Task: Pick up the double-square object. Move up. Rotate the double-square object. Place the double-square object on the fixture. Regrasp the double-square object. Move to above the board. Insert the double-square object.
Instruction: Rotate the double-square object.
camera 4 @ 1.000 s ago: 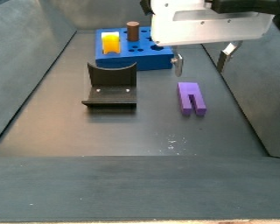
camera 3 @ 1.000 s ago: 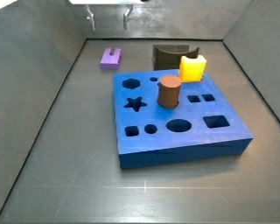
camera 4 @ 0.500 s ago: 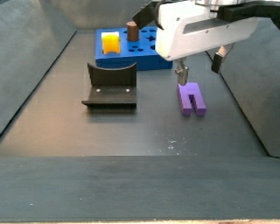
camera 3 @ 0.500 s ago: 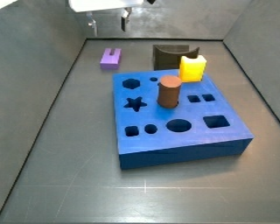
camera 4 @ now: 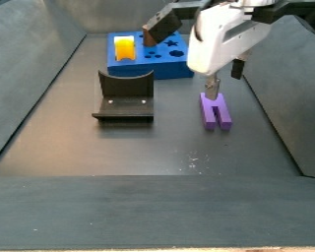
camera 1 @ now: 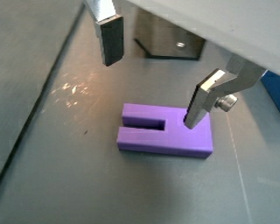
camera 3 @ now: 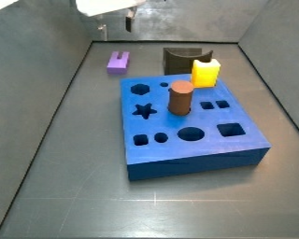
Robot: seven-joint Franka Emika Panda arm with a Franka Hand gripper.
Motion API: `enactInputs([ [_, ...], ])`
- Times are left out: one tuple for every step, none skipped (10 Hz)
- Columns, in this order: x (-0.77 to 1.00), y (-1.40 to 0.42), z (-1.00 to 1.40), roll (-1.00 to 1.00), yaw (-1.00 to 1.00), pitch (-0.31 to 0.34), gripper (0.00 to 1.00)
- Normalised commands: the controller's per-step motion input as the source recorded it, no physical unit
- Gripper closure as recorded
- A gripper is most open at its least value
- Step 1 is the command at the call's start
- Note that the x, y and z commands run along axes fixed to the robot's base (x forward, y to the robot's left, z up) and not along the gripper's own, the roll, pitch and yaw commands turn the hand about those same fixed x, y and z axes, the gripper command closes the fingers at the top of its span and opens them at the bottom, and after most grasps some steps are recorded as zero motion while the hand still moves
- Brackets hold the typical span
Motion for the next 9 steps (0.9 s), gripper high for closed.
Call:
enactInputs([
  [0.04, 0.00, -0.06, 0.00, 1.00, -0.003, 0.00],
  [0.04, 0.00, -0.06, 0.00, 1.00, -0.003, 0.00],
  [0.04, 0.00, -0.06, 0.00, 1.00, -0.003, 0.00],
  [0.04, 0.00, -0.06, 0.00, 1.00, -0.004, 0.00],
  [0.04, 0.00, -0.06, 0.00, 1.00, -0.004, 0.00],
  [0.04, 0.00, -0.06, 0.00, 1.00, -0.004, 0.00],
  [0.04, 0.00, -0.06, 0.00, 1.00, -0.004, 0.00],
  [0.04, 0.00, -0.06, 0.00, 1.00, -0.004, 0.00],
  [0.04, 0.00, -0.06, 0.00, 1.00, -0.004, 0.00],
])
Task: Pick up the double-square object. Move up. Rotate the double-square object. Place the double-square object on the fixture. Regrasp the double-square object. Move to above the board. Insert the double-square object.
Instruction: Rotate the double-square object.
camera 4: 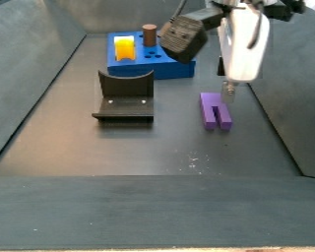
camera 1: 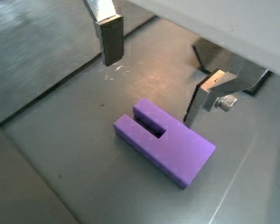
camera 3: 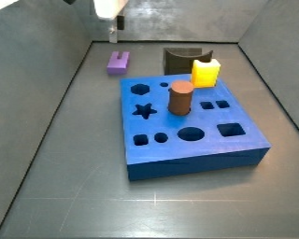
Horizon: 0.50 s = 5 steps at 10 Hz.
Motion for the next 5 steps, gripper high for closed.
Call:
enactInputs([
  [0.04, 0.00, -0.06, 0.00, 1.00, -0.005, 0.00],
  [0.04, 0.00, -0.06, 0.00, 1.00, -0.005, 0.00],
  [0.04, 0.00, -0.05, 0.00, 1.00, -0.005, 0.00],
  [0.04, 0.00, -0.05, 0.00, 1.00, -0.005, 0.00],
  [0.04, 0.00, -0.05, 0.00, 1.00, -0.006, 0.00],
])
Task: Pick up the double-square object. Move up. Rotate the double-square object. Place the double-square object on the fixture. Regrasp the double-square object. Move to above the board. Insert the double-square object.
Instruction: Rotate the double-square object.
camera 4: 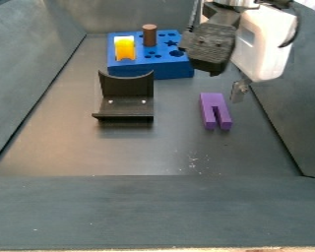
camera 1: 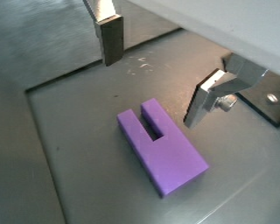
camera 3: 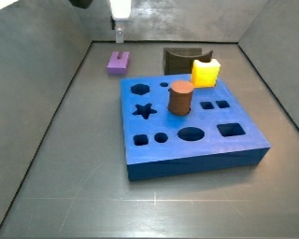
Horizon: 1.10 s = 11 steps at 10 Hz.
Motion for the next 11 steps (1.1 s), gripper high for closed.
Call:
enactInputs([
  [0.04, 0.00, -0.05, 0.00, 1.00, -0.006, 0.00],
  [0.04, 0.00, -0.05, 0.00, 1.00, -0.006, 0.00],
  [0.04, 0.00, -0.05, 0.00, 1.00, -0.006, 0.00],
  [0.04, 0.00, -0.05, 0.01, 1.00, -0.007, 0.00],
  [0.04, 0.00, -0.05, 0.01, 1.00, -0.007, 0.00],
  [0.04, 0.00, -0.05, 0.01, 1.00, -0.008, 0.00],
  [0.04, 0.00, -0.05, 0.01, 1.00, -0.009, 0.00],
  [0.04, 0.00, -0.05, 0.01, 1.00, -0.009, 0.00],
  [0.04, 0.00, -0.05, 0.01, 1.00, -0.010, 0.00],
  [0.05, 0.00, -0.05, 0.01, 1.00, -0.012, 0.00],
  [0.04, 0.00, -0.05, 0.01, 1.00, -0.013, 0.00],
])
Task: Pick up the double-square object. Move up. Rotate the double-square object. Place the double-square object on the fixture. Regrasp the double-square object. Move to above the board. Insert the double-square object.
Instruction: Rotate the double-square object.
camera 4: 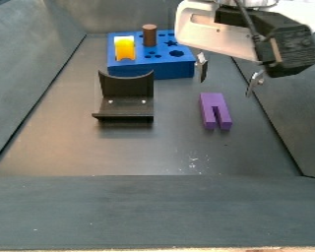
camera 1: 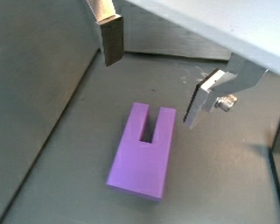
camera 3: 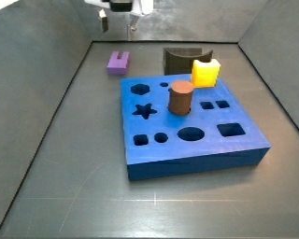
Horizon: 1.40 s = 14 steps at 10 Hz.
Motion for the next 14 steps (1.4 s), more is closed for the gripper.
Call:
enactInputs([
  [0.04, 0.00, -0.05, 0.01, 1.00, -0.014, 0.00],
  [0.04, 0.00, -0.05, 0.01, 1.00, -0.016, 0.00],
  [0.04, 0.00, -0.05, 0.02, 1.00, -0.020, 0.00],
  [0.04, 0.00, -0.05, 0.02, 1.00, -0.024, 0.00],
  [0.04, 0.00, -0.05, 0.02, 1.00, -0.030, 0.00],
  [0.04, 0.00, -0.05, 0.02, 0.77, -0.030, 0.00],
  [0.04, 0.00, -0.05, 0.02, 0.46, -0.029, 0.00],
  [0.04, 0.00, -0.06, 0.02, 0.28, -0.029, 0.00],
  [0.00, 0.00, -1.00, 0.00, 0.00, 0.000, 0.00],
  [0.00, 0.00, -1.00, 0.00, -0.05, -0.004, 0.00],
  [0.02, 0.00, -1.00, -0.01, -0.05, -0.023, 0.00],
  [0.02, 0.00, -1.00, -0.02, -0.04, -0.032, 0.00],
  [0.03, 0.01, -1.00, -0.04, -0.03, -0.038, 0.00],
  [0.04, 0.01, -1.00, -0.05, -0.02, -0.042, 0.00],
])
